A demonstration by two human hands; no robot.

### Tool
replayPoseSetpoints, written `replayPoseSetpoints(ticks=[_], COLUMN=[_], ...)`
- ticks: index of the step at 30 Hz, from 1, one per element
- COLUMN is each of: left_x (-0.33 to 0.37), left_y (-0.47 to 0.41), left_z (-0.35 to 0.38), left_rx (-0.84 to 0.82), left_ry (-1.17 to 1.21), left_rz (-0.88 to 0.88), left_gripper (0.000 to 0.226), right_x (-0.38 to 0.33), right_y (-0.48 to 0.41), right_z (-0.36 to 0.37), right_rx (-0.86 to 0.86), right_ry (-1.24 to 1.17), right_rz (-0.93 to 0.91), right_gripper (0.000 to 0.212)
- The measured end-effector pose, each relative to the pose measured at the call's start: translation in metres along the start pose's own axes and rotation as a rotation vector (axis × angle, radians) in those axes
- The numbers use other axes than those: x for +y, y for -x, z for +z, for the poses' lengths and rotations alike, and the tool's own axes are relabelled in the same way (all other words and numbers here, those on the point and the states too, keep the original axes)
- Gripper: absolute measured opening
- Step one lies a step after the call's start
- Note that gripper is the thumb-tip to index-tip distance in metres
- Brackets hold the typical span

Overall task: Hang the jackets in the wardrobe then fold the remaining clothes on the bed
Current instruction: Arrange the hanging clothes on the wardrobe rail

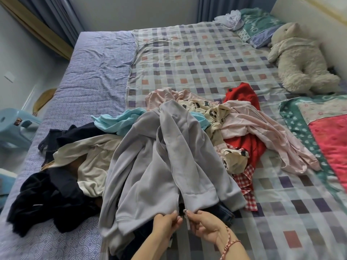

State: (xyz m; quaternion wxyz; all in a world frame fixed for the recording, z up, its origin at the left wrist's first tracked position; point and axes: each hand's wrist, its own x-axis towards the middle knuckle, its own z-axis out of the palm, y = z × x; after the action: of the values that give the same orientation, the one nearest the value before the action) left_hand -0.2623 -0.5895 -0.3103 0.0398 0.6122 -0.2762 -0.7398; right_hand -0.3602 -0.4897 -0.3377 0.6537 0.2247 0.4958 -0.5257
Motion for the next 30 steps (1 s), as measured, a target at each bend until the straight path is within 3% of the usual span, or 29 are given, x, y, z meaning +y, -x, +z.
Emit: replayPoseSetpoints(ticks=[5,13,24,30], left_x=[-0.002,0.002,0.002,-0.002], left_y=[0.002,0.006,0.016,0.014], left_z=[-0.004,0.009,0.01,0.001], left_rx=[-0.012,0.029,-0.011,-0.057], left_ry=[-0.046,0.107,-0.086,-0.132], left_rz=[-0.009,0.006,0.092,0.003], left_gripper=[0.011,0.019,0.02,0.015], right_x=[0.015,0.023,0.025,0.031], right_y=[-0.001,0.003,0.005,0.001], right_z=[0.006,0.012,0.014,0.019], right_rx=[-0.016,-0.07,-0.038,0.051], right_ry=[-0.075,-0.146,-0.202,-0.184], right_rz=[-0.152,-0.211,-0.244,-0.27], right_gripper=[0.007,0.013,0.014,0.008])
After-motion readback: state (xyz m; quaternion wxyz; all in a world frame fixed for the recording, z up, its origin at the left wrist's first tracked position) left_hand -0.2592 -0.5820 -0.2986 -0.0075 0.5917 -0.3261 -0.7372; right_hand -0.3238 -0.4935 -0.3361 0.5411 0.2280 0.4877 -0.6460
